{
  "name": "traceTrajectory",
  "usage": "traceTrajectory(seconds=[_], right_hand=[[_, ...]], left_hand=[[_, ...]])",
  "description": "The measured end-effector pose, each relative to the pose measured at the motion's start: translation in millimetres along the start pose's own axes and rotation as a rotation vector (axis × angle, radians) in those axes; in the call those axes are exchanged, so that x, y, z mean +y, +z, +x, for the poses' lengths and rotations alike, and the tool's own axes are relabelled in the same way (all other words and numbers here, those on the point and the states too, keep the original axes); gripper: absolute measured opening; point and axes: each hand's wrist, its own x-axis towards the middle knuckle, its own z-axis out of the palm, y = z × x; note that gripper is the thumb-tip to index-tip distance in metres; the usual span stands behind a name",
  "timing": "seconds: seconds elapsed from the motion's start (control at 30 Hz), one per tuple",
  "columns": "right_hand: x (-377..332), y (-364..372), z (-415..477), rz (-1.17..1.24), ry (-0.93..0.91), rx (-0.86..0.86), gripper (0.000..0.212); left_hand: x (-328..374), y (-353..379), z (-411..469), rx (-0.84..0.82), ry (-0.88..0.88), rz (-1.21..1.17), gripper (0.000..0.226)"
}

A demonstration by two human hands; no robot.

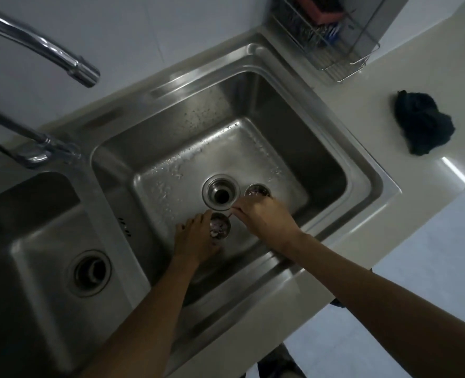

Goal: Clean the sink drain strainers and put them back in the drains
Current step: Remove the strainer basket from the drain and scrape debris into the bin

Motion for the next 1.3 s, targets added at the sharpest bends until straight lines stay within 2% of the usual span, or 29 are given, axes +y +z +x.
traceTrajectory(seconds=[0.13,0.27,0.4,0.5,0.6,0.77,0.83,1.0,1.13,1.3], right_hand=[[-6,9,8,-0.048,-0.033,-0.069,0.037],[-8,6,9,-0.053,-0.103,0.014,0.018],[-10,-11,0,-0.030,-0.083,0.087,0.025],[-9,-32,-10,0.041,-0.090,0.157,0.023],[-3,-60,-26,0.165,-0.094,0.264,0.020],[24,-118,-80,0.209,0.028,0.397,0.026],[81,-159,-153,0.230,0.127,0.495,0.027],[115,-181,-220,0.378,0.295,0.646,0.020],[193,-167,-329,0.590,0.552,0.769,0.016],[257,-60,-408,0.759,0.837,0.746,0.017]], left_hand=[[-1,4,4,0.076,0.025,-0.052,0.083],[1,2,1,0.148,0.032,-0.118,0.077],[13,-15,-13,0.237,0.008,-0.205,0.075],[31,-37,-27,0.338,0.029,-0.256,0.079],[70,-72,-48,0.420,0.106,-0.319,0.077],[157,-115,-82,0.571,0.262,-0.400,0.073],[249,-113,-112,0.598,0.396,-0.365,0.074],[313,-95,-131,0.699,0.500,-0.407,0.067],[419,-19,-146,0.547,0.605,-0.376,0.074],[470,109,-114,0.330,0.545,-0.311,0.082]])
